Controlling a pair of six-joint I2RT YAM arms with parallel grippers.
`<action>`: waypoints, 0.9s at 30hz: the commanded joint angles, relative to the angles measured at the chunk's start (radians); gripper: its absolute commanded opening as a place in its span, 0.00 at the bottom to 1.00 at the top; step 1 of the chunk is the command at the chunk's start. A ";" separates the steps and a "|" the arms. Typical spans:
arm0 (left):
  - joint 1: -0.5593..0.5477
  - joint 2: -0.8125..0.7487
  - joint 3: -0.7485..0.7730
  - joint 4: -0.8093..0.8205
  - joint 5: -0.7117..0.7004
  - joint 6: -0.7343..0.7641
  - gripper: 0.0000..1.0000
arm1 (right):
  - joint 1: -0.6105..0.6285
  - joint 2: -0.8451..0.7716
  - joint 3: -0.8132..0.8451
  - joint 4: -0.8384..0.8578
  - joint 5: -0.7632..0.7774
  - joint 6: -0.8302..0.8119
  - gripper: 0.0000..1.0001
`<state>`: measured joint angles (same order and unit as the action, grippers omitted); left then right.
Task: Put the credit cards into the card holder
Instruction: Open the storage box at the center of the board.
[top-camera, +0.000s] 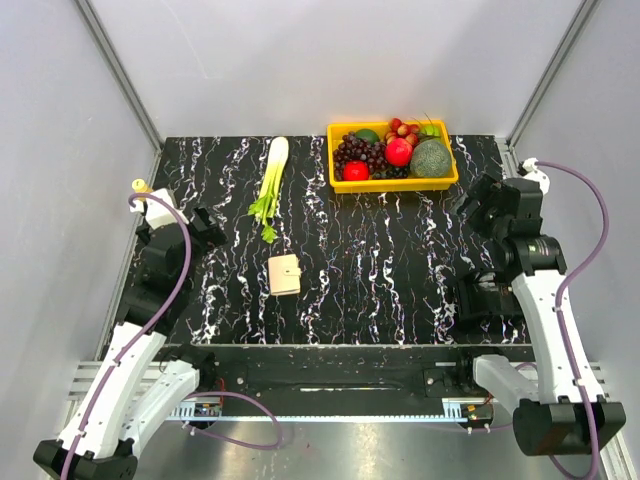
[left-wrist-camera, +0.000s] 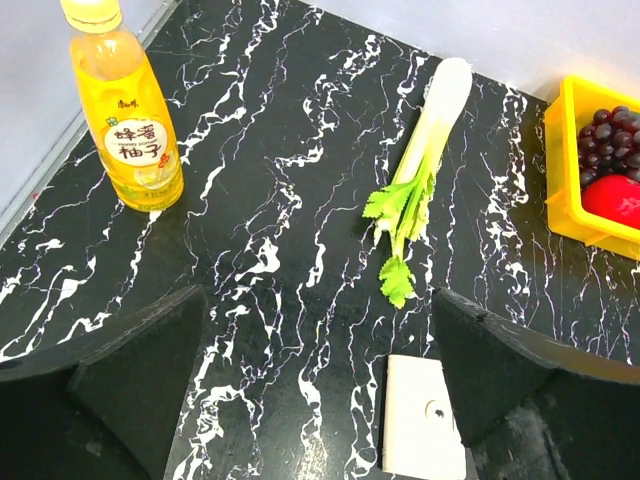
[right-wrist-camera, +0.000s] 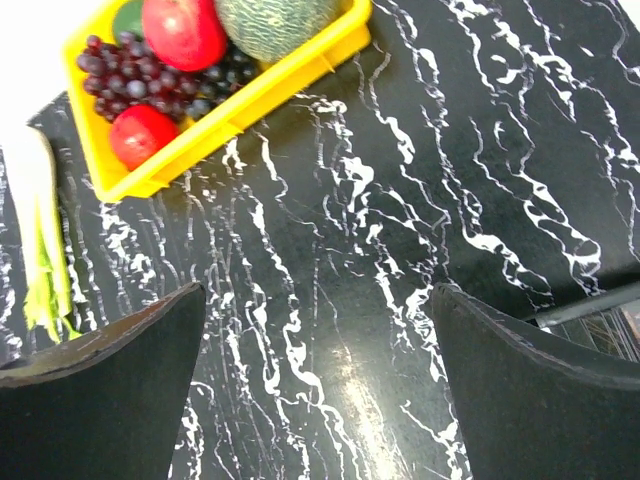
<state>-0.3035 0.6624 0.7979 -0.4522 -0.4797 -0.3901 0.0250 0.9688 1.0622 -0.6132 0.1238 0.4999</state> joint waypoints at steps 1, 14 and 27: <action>0.001 -0.020 0.014 0.033 -0.037 -0.024 0.99 | -0.002 0.071 0.068 -0.159 0.106 0.041 0.99; 0.001 0.005 -0.040 0.050 0.139 0.092 0.99 | -0.004 0.148 0.131 -0.244 0.040 0.141 0.98; 0.001 0.002 -0.051 0.024 0.113 0.125 0.99 | -0.004 0.140 -0.017 -0.365 0.288 0.405 0.99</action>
<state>-0.3035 0.6735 0.7502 -0.4435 -0.3702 -0.2840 0.0250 1.1900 1.0973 -0.9047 0.2447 0.7612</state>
